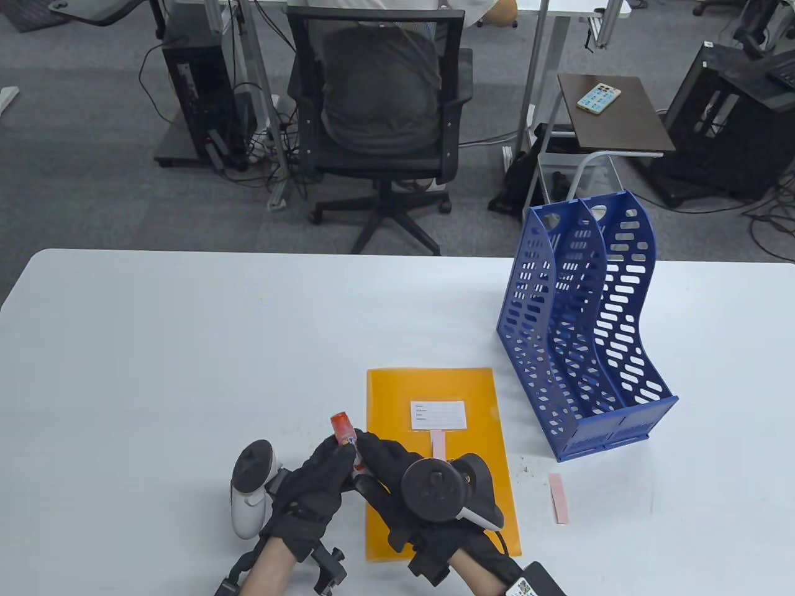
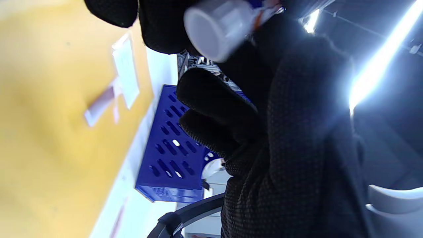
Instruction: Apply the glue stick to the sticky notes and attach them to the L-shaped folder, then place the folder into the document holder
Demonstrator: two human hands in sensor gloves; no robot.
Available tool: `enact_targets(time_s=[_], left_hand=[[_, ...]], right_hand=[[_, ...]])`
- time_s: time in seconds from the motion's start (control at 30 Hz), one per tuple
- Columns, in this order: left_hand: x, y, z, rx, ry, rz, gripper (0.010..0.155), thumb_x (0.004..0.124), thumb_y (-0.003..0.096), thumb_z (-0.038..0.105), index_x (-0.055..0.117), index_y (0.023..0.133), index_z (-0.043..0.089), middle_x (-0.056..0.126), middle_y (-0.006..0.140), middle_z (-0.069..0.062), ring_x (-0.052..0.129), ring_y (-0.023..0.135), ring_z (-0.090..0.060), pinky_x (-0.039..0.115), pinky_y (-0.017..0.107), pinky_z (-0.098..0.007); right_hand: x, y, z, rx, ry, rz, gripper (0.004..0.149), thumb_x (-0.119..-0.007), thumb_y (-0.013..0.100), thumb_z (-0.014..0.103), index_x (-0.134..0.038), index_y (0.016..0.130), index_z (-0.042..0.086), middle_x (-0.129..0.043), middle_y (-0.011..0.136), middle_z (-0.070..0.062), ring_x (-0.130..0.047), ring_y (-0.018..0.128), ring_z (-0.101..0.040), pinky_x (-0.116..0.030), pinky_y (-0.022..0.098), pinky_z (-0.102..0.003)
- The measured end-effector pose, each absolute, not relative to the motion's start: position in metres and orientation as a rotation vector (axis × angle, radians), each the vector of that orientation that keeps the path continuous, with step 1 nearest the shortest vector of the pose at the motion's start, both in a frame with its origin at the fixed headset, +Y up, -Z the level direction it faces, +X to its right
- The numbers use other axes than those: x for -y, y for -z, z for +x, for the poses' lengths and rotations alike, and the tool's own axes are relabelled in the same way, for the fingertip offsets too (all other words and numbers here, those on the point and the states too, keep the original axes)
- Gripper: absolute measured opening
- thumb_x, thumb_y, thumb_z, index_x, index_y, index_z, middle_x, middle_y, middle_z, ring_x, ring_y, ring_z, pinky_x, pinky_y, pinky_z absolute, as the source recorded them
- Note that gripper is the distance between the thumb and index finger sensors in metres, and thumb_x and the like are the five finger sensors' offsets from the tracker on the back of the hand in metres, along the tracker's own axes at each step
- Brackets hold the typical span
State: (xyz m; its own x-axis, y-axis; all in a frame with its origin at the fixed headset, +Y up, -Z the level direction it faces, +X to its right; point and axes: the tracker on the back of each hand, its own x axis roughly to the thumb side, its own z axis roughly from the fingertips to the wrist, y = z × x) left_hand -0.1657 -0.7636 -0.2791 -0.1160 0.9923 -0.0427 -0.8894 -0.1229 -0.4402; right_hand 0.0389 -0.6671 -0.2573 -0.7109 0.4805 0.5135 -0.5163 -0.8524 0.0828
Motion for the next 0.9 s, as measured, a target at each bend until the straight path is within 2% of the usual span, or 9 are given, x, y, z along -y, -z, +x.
enact_targets(time_s=[0.13, 0.23, 0.37, 0.47, 0.67, 0.9], left_hand=[[0.757, 0.277, -0.168, 0.363, -1.571, -0.297, 0.062, 0.061, 0.0567, 0.046, 0.040, 0.106, 0.015, 0.070, 0.102, -0.011, 0.076, 0.092, -0.037, 0.057, 0.070, -0.064], [0.755, 0.277, -0.173, 0.336, -1.505, -0.226, 0.061, 0.066, 0.0552, 0.048, 0.043, 0.107, 0.026, 0.072, 0.093, -0.006, 0.087, 0.080, -0.030, 0.063, 0.068, -0.062], [0.755, 0.278, -0.177, 0.305, -1.466, -0.166, 0.059, 0.078, 0.0510, 0.050, 0.057, 0.103, 0.032, 0.085, 0.080, -0.005, 0.097, 0.063, -0.024, 0.072, 0.063, -0.058], [0.756, 0.278, -0.178, 0.301, -1.454, -0.162, 0.059, 0.080, 0.0502, 0.051, 0.062, 0.102, 0.030, 0.090, 0.075, -0.003, 0.099, 0.058, -0.025, 0.074, 0.061, -0.058], [0.760, 0.279, -0.176, 0.296, -1.466, -0.184, 0.059, 0.079, 0.0509, 0.051, 0.062, 0.102, 0.028, 0.088, 0.077, -0.005, 0.097, 0.062, -0.027, 0.071, 0.063, -0.059], [0.763, 0.279, -0.174, 0.288, -1.442, -0.212, 0.059, 0.079, 0.0514, 0.051, 0.062, 0.103, 0.027, 0.088, 0.078, -0.005, 0.097, 0.063, -0.027, 0.070, 0.063, -0.060]], right_hand=[[0.651, 0.259, 0.073, 0.234, -2.509, 0.602, 0.058, -0.081, 0.049, 0.043, -0.074, 0.096, 0.010, -0.082, 0.086, -0.021, -0.098, 0.057, -0.036, -0.083, 0.039, -0.053], [0.646, 0.260, 0.105, 0.301, -2.595, 0.499, 0.055, -0.085, 0.048, 0.042, -0.078, 0.092, 0.010, -0.087, 0.080, -0.018, -0.100, 0.047, -0.032, -0.085, 0.031, -0.047], [0.648, 0.257, 0.145, 0.403, -2.793, 0.365, 0.049, -0.089, 0.045, 0.041, -0.083, 0.085, 0.012, -0.092, 0.069, -0.013, -0.100, 0.033, -0.024, -0.086, 0.021, -0.040], [0.658, 0.254, 0.175, 0.447, -2.990, 0.254, 0.046, -0.091, 0.044, 0.041, -0.086, 0.081, 0.014, -0.094, 0.063, -0.009, -0.099, 0.025, -0.020, -0.086, 0.015, -0.036], [0.704, 0.254, 0.227, 0.185, -3.240, 0.047, 0.049, -0.095, 0.041, 0.043, -0.086, 0.081, 0.017, -0.095, 0.064, -0.008, -0.099, 0.026, -0.020, -0.086, 0.016, -0.036], [0.741, 0.249, 0.234, -0.047, -3.249, -0.007, 0.072, -0.093, 0.036, 0.059, -0.080, 0.090, 0.014, -0.089, 0.078, -0.013, -0.100, 0.035, -0.024, -0.086, 0.021, -0.039]])
